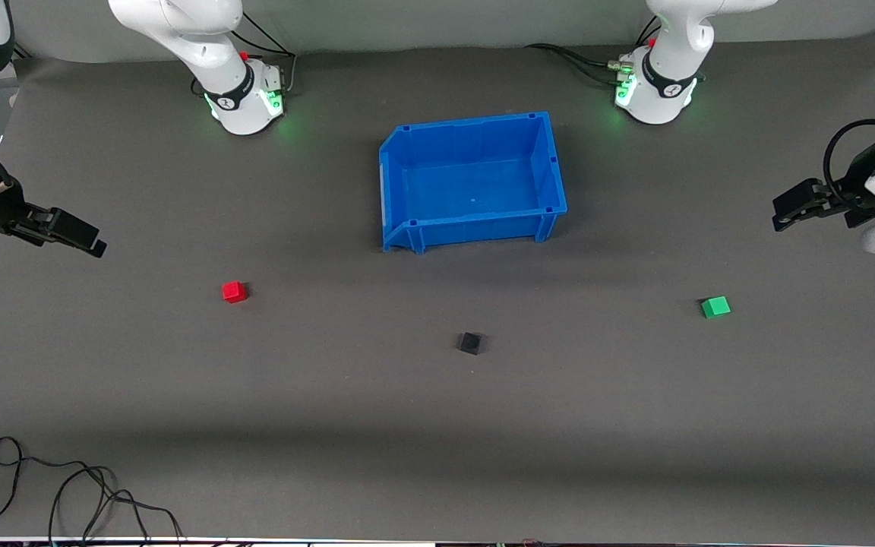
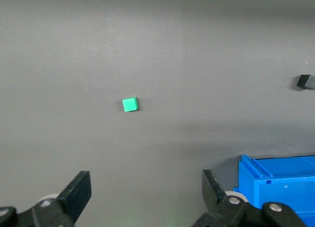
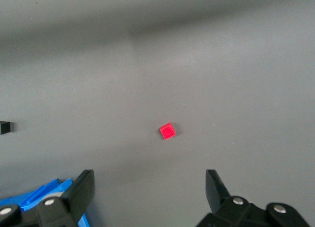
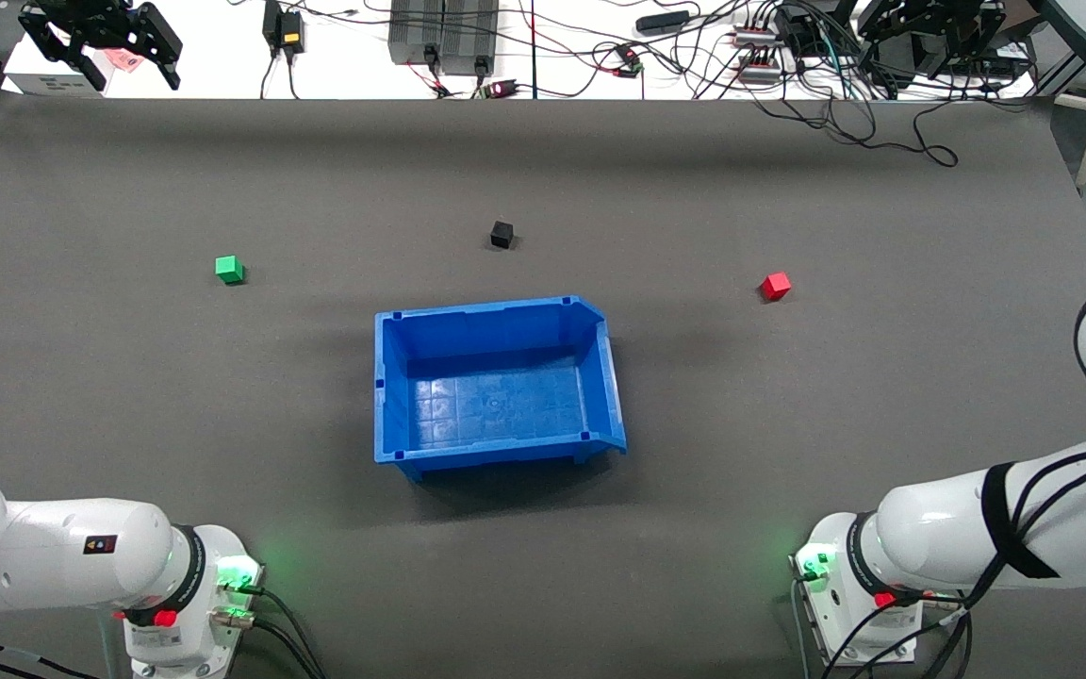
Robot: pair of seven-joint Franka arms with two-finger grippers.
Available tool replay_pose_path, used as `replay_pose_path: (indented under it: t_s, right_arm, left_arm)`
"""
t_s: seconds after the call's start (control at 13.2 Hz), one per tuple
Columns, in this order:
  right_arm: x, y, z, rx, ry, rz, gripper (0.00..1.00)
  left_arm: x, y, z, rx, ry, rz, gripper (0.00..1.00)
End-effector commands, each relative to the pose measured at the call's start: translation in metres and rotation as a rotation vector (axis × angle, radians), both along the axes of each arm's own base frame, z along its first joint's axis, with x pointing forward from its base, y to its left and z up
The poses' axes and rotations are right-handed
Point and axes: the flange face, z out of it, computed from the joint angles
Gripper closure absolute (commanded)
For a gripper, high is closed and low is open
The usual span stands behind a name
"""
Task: Attach green and red cubes to black cube
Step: 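Move the right gripper down toward the red cube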
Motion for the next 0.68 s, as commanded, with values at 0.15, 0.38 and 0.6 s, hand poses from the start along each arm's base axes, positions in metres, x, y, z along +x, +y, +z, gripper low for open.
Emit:
replay_pose_path:
  t_s: [0.15, 0.38, 0.6]
  right_arm:
    - [0.001, 0.003, 0.000, -0.011, -0.013, 0.024, 0.00]
    - [0.005, 0.007, -0.013, 0.018, -0.013, 0.017, 0.00]
    - [0.017, 0.002, -0.018, 0.092, -0.017, -0.001, 0.00]
  left_arm:
    - [-0.007, 0.001, 0.005, -0.012, -0.019, -0.013, 0.00]
    - [-0.007, 0.001, 0.005, -0.012, -0.019, -0.011, 0.00]
    - [-0.007, 0.001, 0.005, -0.012, -0.019, -0.013, 0.00]
